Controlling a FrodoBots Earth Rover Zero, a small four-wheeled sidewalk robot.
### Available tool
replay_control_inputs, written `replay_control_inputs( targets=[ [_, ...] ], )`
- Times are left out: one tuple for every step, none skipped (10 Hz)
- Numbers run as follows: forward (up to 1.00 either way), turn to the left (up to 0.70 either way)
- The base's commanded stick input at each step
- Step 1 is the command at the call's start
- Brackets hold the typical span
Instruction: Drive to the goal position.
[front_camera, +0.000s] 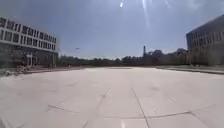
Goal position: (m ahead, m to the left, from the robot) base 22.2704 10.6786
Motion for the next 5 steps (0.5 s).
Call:
replay_control_inputs(
  targets=[
    [0.79,0.00],
    [0.82,0.00],
    [0.85,0.00],
    [0.85,0.00],
    [0.85,0.00]
  ],
)
